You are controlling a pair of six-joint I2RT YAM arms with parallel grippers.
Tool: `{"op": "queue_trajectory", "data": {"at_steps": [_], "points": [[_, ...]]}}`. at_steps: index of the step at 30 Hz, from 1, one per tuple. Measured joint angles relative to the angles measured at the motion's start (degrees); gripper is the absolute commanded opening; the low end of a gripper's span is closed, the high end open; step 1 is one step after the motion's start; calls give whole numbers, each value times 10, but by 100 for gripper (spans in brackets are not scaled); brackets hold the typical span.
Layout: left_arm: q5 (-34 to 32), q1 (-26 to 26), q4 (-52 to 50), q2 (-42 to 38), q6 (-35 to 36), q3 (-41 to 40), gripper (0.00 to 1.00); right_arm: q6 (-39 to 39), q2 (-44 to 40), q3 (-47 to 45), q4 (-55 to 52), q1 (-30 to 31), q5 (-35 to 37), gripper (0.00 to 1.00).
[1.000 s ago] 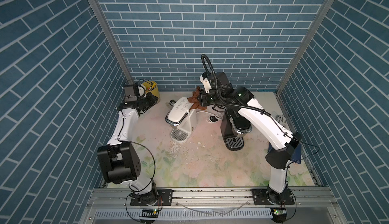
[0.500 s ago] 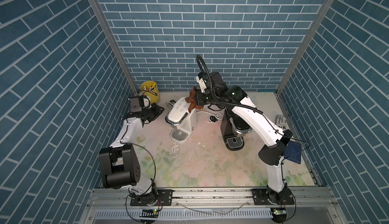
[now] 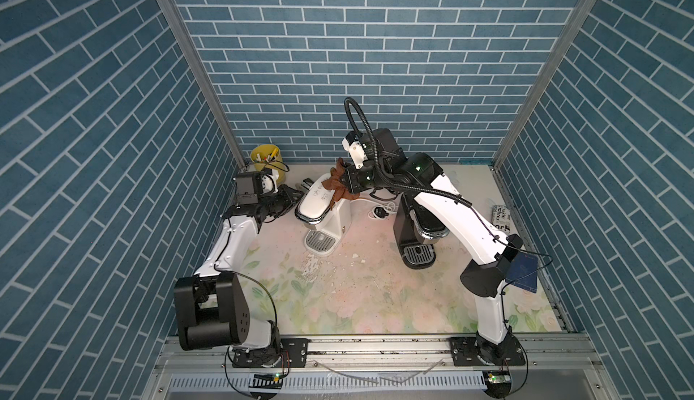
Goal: Wipe the surface of a coffee machine
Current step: Adjust the coffee machine at the center of the board, then wipe the dirt from the surface of the coffee machine.
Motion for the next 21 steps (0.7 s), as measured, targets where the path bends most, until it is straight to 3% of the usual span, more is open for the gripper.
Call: {"op": "queue_trajectory", "data": {"at_steps": [14,21], "points": [[37,-12,27,-38,-1,-78,17,5,12,4,11,3,-154,0],[57,-16,36,-50,-2,-113,17,7,55,4,0,1,-152,0]]}}
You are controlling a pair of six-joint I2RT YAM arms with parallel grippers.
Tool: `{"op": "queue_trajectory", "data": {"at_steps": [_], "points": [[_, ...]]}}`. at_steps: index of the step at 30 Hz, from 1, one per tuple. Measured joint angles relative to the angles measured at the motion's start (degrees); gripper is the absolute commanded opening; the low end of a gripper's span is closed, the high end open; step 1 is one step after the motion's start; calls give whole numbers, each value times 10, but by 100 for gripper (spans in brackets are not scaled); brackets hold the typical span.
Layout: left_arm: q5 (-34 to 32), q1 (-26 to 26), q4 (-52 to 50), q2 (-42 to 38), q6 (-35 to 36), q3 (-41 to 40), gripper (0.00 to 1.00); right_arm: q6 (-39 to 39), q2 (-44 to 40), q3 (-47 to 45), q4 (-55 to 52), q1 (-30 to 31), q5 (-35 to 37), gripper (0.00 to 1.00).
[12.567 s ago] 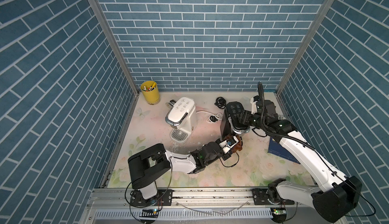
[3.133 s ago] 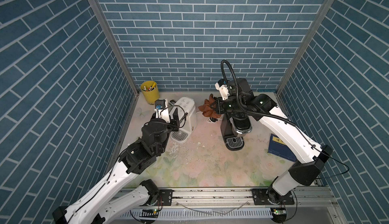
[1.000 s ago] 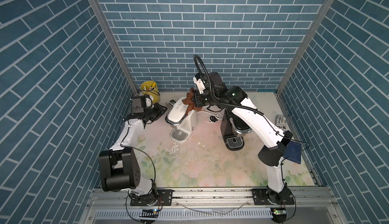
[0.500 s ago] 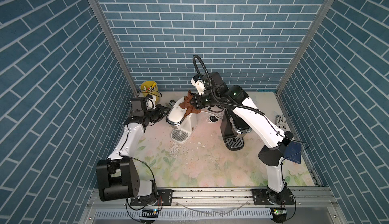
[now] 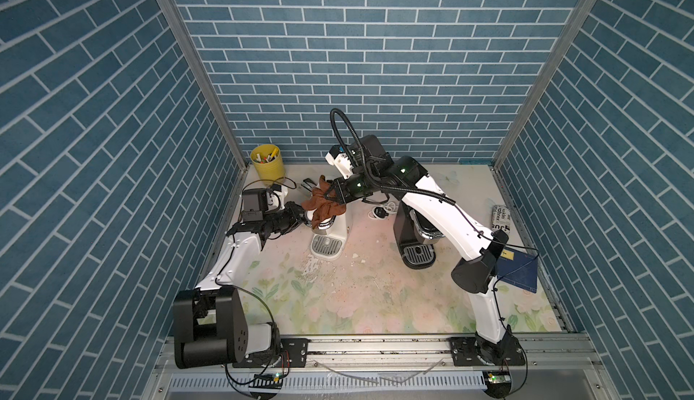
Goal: Wipe the surface of a coffee machine
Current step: Wipe the dirt from the surface of the coffee machine.
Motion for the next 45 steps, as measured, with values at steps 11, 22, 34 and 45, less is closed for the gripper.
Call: {"op": "queue_trajectory", "data": {"at_steps": [11,22,34,45], "points": [[4,0,18,-7,0,-6,17,2,54,31,31,-54,57,0],[14,0,45,-10,-7,-16,17,6,98,68,74,-46,63,0],[18,-2,54,-10,-15,-18,17,6,-71,-204,148,24,36,0],[18,-2,54,-10,-15,-18,16,10,31,-64,150,-31,39,0]]}}
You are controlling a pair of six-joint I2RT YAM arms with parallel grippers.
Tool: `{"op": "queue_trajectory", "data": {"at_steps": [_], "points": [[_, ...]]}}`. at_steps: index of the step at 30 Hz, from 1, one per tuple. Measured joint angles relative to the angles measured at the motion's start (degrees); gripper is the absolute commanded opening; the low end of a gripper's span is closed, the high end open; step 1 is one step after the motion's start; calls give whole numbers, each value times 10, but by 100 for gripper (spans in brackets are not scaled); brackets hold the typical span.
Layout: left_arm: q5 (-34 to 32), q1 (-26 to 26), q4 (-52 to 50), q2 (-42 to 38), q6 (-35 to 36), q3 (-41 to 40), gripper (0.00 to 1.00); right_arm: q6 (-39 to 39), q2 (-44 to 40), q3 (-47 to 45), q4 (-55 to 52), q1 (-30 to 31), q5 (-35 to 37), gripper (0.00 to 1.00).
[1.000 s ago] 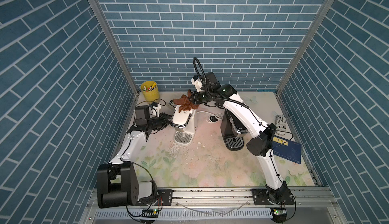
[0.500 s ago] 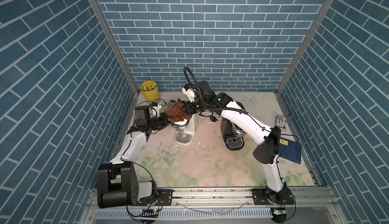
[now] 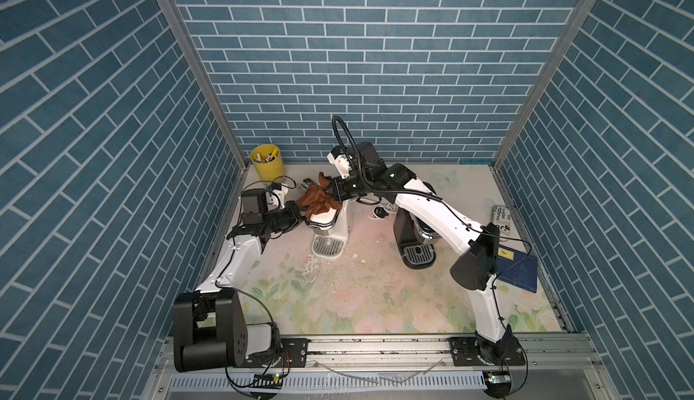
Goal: Wipe the surface of a coffee machine
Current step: Wipe the dirt from the surface of the coffee machine.
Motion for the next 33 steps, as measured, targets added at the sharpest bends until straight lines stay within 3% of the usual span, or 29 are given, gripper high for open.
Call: {"op": "queue_trajectory", "data": {"at_steps": [4,8,16,21,33], "points": [[0,0,0,0,0,0,16,0,76,108,-13,-19,8,0],[0,0,0,0,0,0,16,0,76,108,-14,-12,16,0],[6,6,0,0,0,0,14,12,-100,-170,78,40,26,0],[9,24,0,0,0,0,13,36,-177,-289,118,54,2,0],[9,29,0,0,0,0,13,55,-148,-274,144,65,-86,0]]}}
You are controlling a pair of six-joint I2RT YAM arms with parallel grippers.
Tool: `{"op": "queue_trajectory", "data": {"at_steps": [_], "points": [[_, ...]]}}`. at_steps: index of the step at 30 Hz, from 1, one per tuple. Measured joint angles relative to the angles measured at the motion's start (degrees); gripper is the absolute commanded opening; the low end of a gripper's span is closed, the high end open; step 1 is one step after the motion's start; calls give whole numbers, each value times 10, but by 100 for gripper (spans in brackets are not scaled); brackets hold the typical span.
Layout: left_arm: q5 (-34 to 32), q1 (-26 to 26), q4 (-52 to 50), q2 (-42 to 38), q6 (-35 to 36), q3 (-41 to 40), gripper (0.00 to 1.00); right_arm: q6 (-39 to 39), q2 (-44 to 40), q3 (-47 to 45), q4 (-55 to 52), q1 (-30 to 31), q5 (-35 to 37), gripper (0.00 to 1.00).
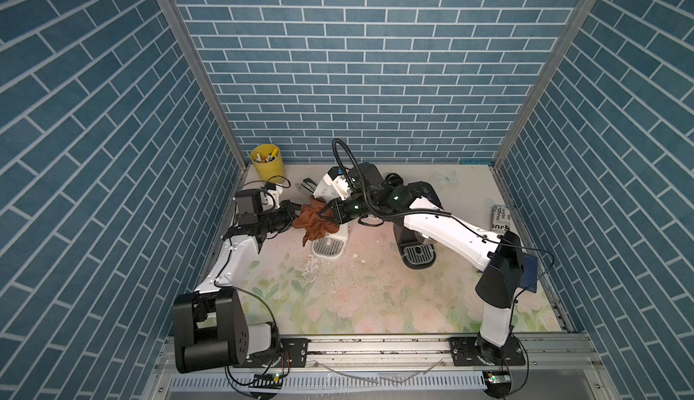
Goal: Wipe the surface of a coffee machine
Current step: Wipe the dirt from the surface of the coffee machine.
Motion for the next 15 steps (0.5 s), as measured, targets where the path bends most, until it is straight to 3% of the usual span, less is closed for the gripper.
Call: {"op": "queue_trajectory", "data": {"at_steps": [9,15], "points": [[0,0,0,0,0,0,13,-39,4,7,-4,12,11,0],[0,0,0,0,0,0,13,-141,-7,5,-27,70,135,0]]}}
